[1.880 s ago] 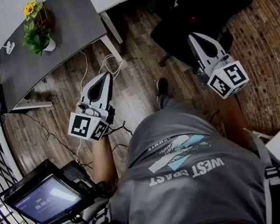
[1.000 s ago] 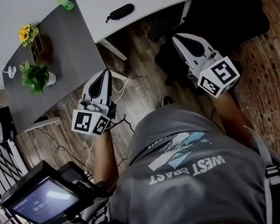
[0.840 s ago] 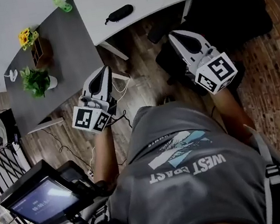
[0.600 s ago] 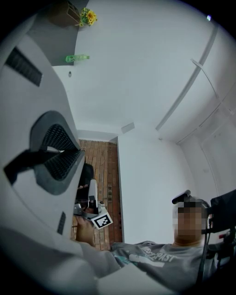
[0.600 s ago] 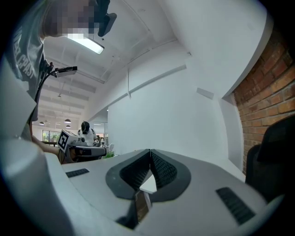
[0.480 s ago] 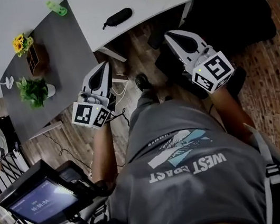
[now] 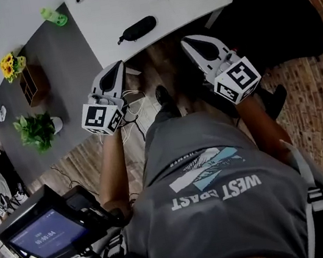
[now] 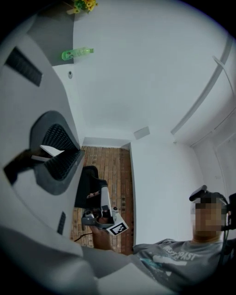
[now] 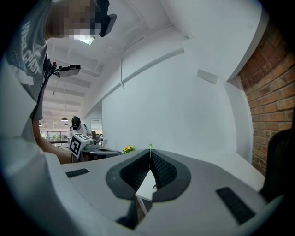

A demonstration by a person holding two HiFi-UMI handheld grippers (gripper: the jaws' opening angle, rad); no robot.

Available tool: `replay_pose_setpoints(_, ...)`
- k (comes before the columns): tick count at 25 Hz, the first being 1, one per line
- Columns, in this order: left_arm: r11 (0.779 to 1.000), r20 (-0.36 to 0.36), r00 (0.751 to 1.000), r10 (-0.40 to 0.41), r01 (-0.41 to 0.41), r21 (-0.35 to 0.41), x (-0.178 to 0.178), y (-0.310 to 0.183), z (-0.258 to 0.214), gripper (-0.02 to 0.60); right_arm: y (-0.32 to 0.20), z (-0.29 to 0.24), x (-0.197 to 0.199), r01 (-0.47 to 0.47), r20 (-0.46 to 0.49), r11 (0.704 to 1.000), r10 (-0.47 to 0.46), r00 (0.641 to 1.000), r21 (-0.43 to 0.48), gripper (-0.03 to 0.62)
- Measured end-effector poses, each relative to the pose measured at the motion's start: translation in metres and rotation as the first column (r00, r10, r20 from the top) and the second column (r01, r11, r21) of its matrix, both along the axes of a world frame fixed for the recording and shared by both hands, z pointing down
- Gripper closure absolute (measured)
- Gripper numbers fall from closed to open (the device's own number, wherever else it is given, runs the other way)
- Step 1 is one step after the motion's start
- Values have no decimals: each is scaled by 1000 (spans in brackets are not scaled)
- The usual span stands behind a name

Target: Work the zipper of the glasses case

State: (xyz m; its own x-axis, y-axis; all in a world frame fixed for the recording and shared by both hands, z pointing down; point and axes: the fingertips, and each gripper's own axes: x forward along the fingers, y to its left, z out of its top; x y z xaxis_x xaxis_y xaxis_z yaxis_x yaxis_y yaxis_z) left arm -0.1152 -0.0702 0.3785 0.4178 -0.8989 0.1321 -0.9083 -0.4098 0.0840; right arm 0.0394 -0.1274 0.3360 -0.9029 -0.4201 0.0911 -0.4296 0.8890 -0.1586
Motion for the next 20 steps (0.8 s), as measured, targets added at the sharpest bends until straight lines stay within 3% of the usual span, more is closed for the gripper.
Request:
replay_pose_setpoints(7, 988, 127, 984, 124, -110, -113, -26, -69, 72, 577, -41, 24, -49, -4, -21, 1000, 4, 1000, -28, 599)
replay_pose_setpoints(10, 970, 230, 953, 199, -159, -182, -34, -98, 116, 551, -60, 44, -69, -19, -60, 998, 16, 998, -55, 599)
replay_pose_setpoints(12, 953, 315, 912, 263, -194, -234, -35, -113, 149, 479, -68, 54, -79, -29, -77, 997, 23, 997, -71, 599)
replay_pose_setpoints(14, 933, 411, 850, 329, -226, -279, -35, -124, 182, 416, -74, 61, -87, -37, -87, 996, 30, 996, -83, 599)
replay_pose_setpoints(16, 912, 514, 761, 397, -261, -317, -33, -133, 208, 343, -78, 69, -91, -44, -95, 994, 35, 995, -100, 599)
replay_pose_setpoints(18, 884, 599, 653, 464, -302, -357, -30, -136, 231, 304, -79, 78, -93, -46, -107, 991, 32, 994, -125, 599)
replay_pose_setpoints(20, 853, 673, 524, 521, -340, -395, -30, -138, 252, 302, -82, 87, -95, -42, -118, 989, 25, 993, -145, 599)
